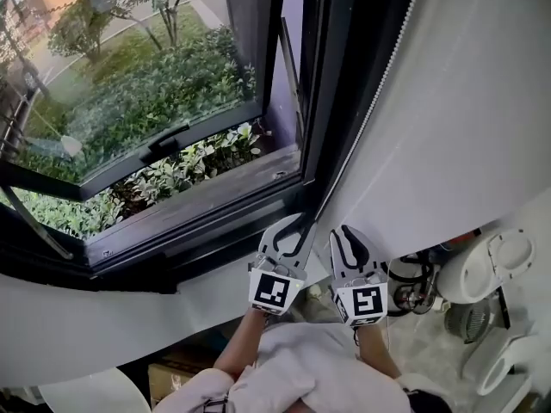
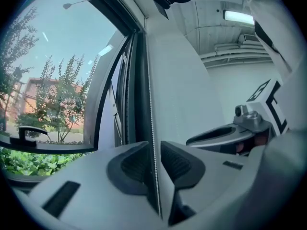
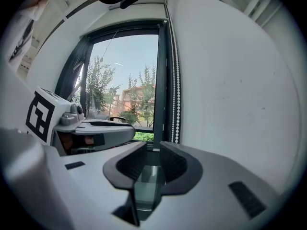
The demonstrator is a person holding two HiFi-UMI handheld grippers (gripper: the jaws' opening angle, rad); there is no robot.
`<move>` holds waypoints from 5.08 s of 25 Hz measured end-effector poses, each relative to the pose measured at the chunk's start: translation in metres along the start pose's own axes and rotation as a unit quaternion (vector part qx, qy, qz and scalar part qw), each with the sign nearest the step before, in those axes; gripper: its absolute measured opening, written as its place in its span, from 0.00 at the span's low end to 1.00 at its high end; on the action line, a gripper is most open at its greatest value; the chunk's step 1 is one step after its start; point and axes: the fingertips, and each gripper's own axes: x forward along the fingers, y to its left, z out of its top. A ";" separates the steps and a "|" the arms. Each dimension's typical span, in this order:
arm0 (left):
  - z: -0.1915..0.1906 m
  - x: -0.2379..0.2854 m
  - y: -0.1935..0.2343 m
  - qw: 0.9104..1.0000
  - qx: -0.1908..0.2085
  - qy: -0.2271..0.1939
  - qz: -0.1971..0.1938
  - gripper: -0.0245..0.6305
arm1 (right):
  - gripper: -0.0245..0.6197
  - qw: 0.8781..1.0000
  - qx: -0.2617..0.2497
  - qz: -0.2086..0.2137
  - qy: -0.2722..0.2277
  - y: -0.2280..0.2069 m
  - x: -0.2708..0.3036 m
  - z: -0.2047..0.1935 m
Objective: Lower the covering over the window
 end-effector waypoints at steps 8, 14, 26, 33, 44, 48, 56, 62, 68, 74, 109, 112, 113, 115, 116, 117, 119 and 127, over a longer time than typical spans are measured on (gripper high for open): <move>-0.011 0.036 0.001 1.000 -0.011 0.017 0.000 0.17 | 0.16 1.000 0.012 0.007 0.003 -0.010 0.016 -0.003; -0.019 0.061 0.000 1.000 -0.013 0.027 -0.005 0.20 | 0.17 1.000 0.011 0.010 0.004 -0.015 0.022 -0.004; -0.035 0.095 0.006 0.999 -0.014 0.040 0.001 0.27 | 0.17 1.000 0.012 0.003 0.013 -0.024 0.018 -0.011; -0.042 0.110 0.010 0.998 -0.004 0.052 0.017 0.30 | 0.17 1.000 0.011 0.000 0.014 -0.025 0.016 -0.010; -0.049 0.115 0.016 0.998 0.000 0.060 0.036 0.18 | 0.17 1.000 0.007 -0.012 0.015 -0.025 0.008 -0.009; -0.048 0.108 0.011 0.998 -0.013 0.056 0.007 0.08 | 0.17 1.000 0.004 -0.005 0.013 -0.020 0.006 -0.006; -0.046 0.076 -0.001 0.998 -0.027 0.054 -0.021 0.06 | 0.17 1.000 -0.014 0.021 -0.002 -0.009 0.005 0.009; -0.050 0.050 -0.013 0.997 -0.031 0.064 -0.032 0.06 | 0.17 0.997 -0.035 0.040 -0.048 -0.003 0.003 0.048; -0.045 0.027 -0.023 0.997 -0.034 0.060 -0.038 0.06 | 0.17 0.993 -0.034 0.058 -0.097 0.010 0.011 0.089; -0.041 0.006 -0.034 0.997 -0.037 0.057 -0.046 0.06 | 0.17 0.990 -0.035 0.070 -0.114 0.014 0.015 0.107; -0.126 -0.034 -0.089 0.985 -0.065 0.132 -0.091 0.06 | 0.03 0.993 0.040 0.091 -0.058 0.047 -0.011 0.013; -0.145 -0.037 -0.091 0.982 -0.063 0.151 -0.095 0.06 | 0.03 0.995 0.035 0.090 -0.041 0.048 -0.007 -0.006; -0.151 -0.038 -0.092 0.981 -0.061 0.156 -0.098 0.06 | 0.03 0.995 0.035 0.090 -0.035 0.048 -0.006 -0.013; -0.164 -0.041 -0.095 0.979 -0.058 0.164 -0.104 0.06 | 0.03 0.995 0.036 0.091 -0.022 0.049 -0.003 -0.027; -0.170 -0.043 -0.096 0.979 -0.058 0.167 -0.106 0.06 | 0.03 0.995 0.038 0.092 -0.016 0.049 -0.002 -0.033; -0.175 -0.045 -0.098 0.978 -0.060 0.169 -0.107 0.06 | 0.03 0.995 0.041 0.093 -0.012 0.049 -0.001 -0.039; -0.181 -0.049 -0.099 0.977 -0.062 0.173 -0.106 0.06 | 0.03 0.995 0.045 0.094 -0.007 0.049 0.000 -0.047; -0.162 -0.065 -0.089 0.979 -0.072 0.165 -0.097 0.08 | 0.03 0.993 0.059 0.101 0.032 0.052 0.003 -0.087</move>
